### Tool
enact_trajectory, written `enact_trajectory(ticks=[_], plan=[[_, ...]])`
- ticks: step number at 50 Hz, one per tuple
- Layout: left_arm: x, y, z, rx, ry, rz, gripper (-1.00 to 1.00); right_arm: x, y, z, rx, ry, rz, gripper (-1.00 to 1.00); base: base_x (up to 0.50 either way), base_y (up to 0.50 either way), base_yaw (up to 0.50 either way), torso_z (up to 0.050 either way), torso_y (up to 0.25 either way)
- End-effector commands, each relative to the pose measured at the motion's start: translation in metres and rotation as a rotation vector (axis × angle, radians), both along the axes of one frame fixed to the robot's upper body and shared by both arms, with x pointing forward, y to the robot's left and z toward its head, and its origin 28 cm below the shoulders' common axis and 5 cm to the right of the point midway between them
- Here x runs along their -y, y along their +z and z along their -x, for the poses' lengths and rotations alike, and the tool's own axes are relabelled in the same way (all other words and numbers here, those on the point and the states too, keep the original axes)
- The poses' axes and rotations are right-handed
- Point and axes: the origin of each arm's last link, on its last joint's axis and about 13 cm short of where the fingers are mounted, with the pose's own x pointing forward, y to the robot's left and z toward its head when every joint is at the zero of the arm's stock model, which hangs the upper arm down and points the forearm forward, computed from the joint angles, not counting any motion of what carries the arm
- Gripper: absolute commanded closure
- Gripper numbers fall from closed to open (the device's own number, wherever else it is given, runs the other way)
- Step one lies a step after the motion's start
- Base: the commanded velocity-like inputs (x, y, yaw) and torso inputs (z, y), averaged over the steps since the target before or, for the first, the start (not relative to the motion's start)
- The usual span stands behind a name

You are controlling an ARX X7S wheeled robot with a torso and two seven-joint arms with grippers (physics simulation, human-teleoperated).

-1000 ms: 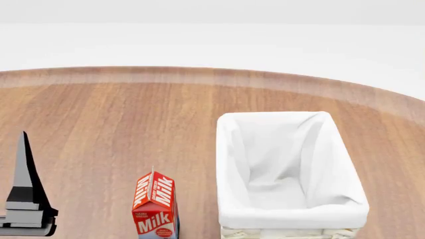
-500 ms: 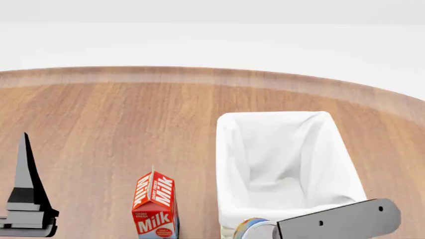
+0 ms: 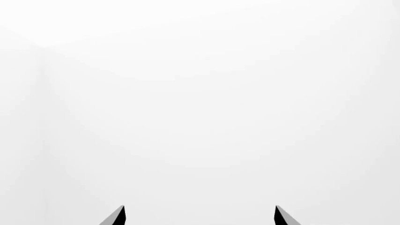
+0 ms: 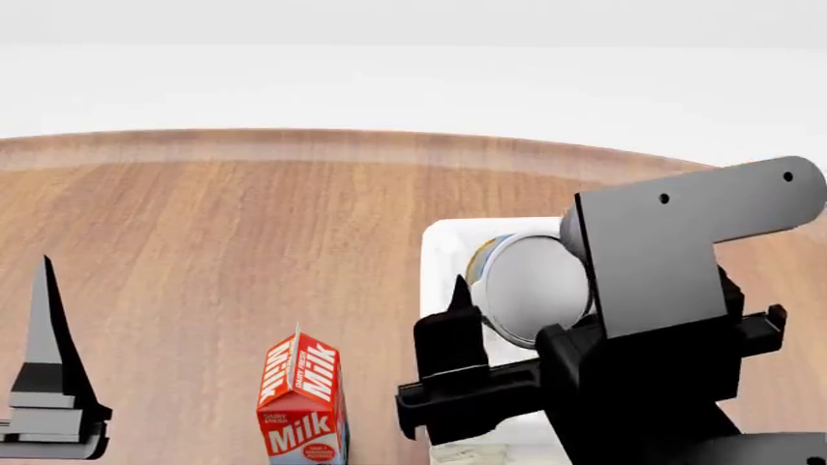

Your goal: Pick up the alphabet soup and the tomato sauce, and put them in the basket.

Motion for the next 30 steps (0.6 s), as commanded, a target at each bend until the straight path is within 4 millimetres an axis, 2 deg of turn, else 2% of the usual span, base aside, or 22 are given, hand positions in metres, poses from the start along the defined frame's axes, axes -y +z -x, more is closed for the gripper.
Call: enact_trajectory(ticks=[1, 11, 15, 24, 30], plan=[[-0.001, 0.001, 0.000, 0.000, 0.001, 0.000, -1.00, 0.001, 0.014, -0.038, 0.037, -0.005, -0.015, 1.00, 0.00, 0.00, 0.00, 0.000, 0.000], [-0.001, 0.001, -0.001, -0.002, 0.000, -0.001, -1.00, 0.007, 0.009, -0.089, 0.026, -0.008, -0.022, 1.00, 0.00, 0.00, 0.00, 0.000, 0.000], [0.000, 0.000, -0.001, -0.003, -0.001, -0.003, -1.00, 0.007, -0.003, -0.107, 0.012, -0.024, -0.005, 1.00, 0.00, 0.00, 0.00, 0.000, 0.002], [-0.001, -0.001, -0.002, -0.005, 0.001, -0.002, -1.00, 0.007, -0.021, -0.140, -0.029, -0.056, -0.015, 1.00, 0.00, 0.00, 0.00, 0.000, 0.000], [-0.001, 0.000, -0.001, -0.004, 0.002, -0.002, -1.00, 0.007, -0.030, -0.155, -0.044, -0.080, -0.027, 1.00, 0.00, 0.00, 0.00, 0.000, 0.000]])
